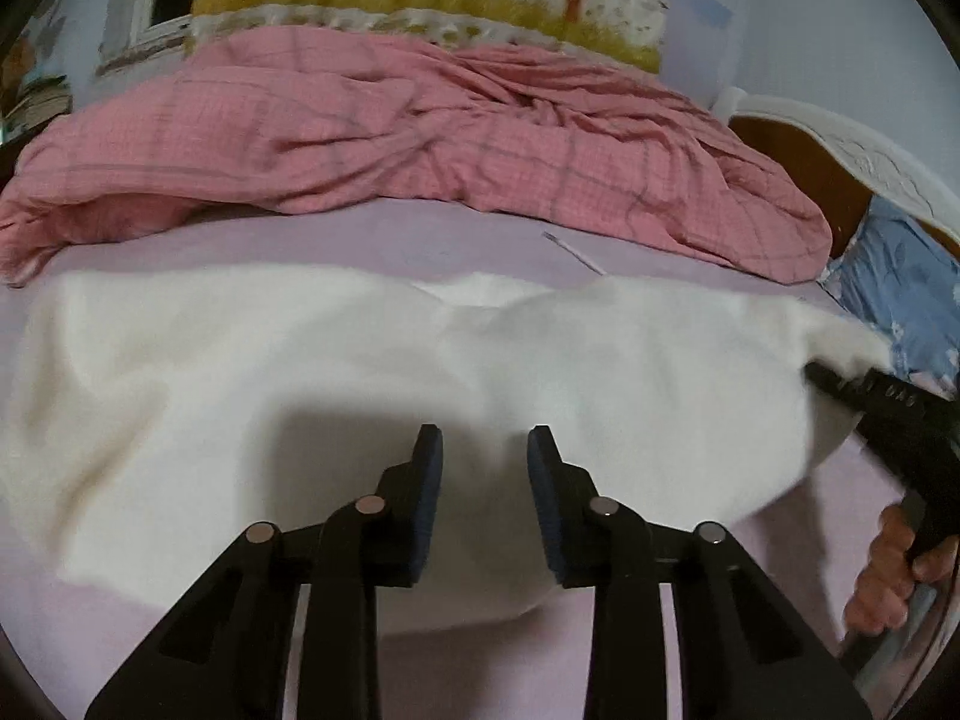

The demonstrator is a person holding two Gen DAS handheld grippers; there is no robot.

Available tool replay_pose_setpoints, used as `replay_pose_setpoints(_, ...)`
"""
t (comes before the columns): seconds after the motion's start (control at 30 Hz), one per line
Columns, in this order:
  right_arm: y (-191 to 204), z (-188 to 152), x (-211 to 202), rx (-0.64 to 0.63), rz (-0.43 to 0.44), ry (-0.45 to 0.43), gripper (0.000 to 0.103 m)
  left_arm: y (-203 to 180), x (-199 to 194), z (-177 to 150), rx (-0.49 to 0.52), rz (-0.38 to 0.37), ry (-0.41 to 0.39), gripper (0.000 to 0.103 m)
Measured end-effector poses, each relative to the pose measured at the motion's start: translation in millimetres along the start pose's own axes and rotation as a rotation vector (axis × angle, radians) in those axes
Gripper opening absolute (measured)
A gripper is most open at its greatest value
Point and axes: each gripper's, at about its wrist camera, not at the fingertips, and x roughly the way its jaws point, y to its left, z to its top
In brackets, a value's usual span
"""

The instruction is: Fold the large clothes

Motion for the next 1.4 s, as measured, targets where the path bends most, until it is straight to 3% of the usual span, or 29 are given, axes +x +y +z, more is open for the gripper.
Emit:
replay_pose_setpoints(0.13, 85, 8, -56, -0.237, 0.003, -0.153, 0.018, 46, -62, 11, 0.067, 0.149, -0.072, 0.030)
replay_pose_setpoints(0.33, 237, -27, -100, -0.536, 0.053, -0.270, 0.018, 144, -138, 13, -0.116, 0.186, -0.192, 0.031)
replay_pose_setpoints(0.43, 299, -64, -88, -0.675, 0.057, -0.241, 0.018, 184, -136, 2, -0.198, 0.190, -0.204, 0.031)
replay_pose_setpoints(0.5, 332, -100, -63, -0.798, 0.047, -0.148, 0.018, 206, -124, -9, -0.258, 0.172, -0.186, 0.031)
replay_pose_setpoints(0.63, 356, -175, -15, -1.009, -0.027, -0.052, 0.019, 228, -101, -20, -0.270, 0.231, -0.127, 0.030)
replay_pose_setpoints(0.73, 361, -218, -10, -1.148, -0.042, -0.067, 0.022, 244, -103, -24, -0.349, 0.182, -0.133, 0.030)
replay_pose_setpoints(0.8, 362, -225, -11, -1.154, -0.017, -0.044, 0.028, 249, -109, -26, -0.353, 0.195, -0.146, 0.030)
replay_pose_setpoints(0.87, 364, -225, -14, -1.161, 0.037, 0.004, 0.045, 249, -114, -26, -0.342, 0.213, -0.161, 0.030)
replay_pose_setpoints(1.03, 355, -227, -25, -1.164, 0.157, 0.079, 0.063, 252, -119, -25, -0.354, 0.184, -0.187, 0.036)
replay_pose_setpoints(1.2, 323, -192, -64, -0.987, 0.334, 0.132, 0.065, 249, -118, -22, -0.340, 0.206, -0.195, 0.042)
replay_pose_setpoints(1.3, 303, -161, -89, -0.891, 0.346, 0.085, 0.065, 244, -115, -23, -0.326, 0.203, -0.186, 0.042)
replay_pose_setpoints(1.37, 291, -136, -91, -0.793, 0.285, 0.047, 0.073, 239, -115, -22, -0.309, 0.203, -0.192, 0.044)
replay_pose_setpoints(1.4, 279, -114, -87, -0.696, 0.205, 0.024, 0.073, 235, -116, -22, -0.297, 0.197, -0.198, 0.046)
